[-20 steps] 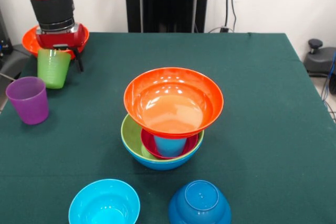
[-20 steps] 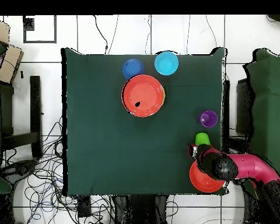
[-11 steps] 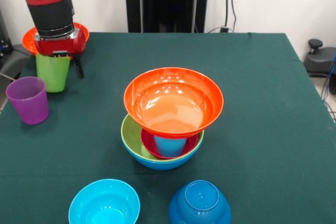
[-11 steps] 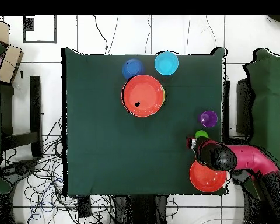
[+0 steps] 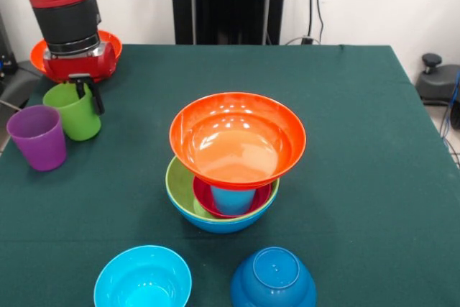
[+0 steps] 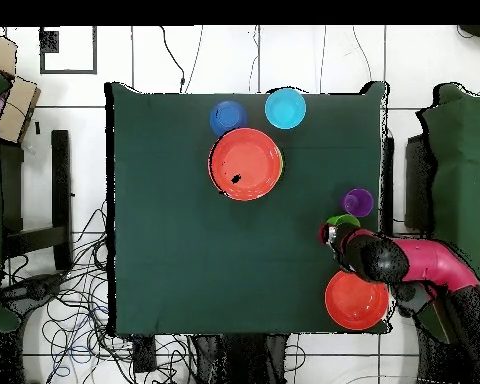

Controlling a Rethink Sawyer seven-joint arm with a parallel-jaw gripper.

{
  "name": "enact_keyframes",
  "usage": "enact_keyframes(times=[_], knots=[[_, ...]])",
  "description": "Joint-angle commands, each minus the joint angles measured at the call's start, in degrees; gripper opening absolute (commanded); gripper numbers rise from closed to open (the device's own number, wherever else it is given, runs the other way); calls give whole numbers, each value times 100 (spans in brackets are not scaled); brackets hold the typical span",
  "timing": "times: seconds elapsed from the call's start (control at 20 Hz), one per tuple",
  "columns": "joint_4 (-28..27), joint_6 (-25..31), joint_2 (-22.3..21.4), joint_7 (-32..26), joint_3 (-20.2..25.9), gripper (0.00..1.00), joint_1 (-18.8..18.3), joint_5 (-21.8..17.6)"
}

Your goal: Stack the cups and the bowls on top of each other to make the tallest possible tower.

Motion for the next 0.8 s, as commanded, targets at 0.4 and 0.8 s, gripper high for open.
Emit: enact_keyframes(times=[0.4,0.8], knots=[[-463,1065,154,-1624,49,0,540,216],[43,1155,-592,-821,-112,0,887,330]])
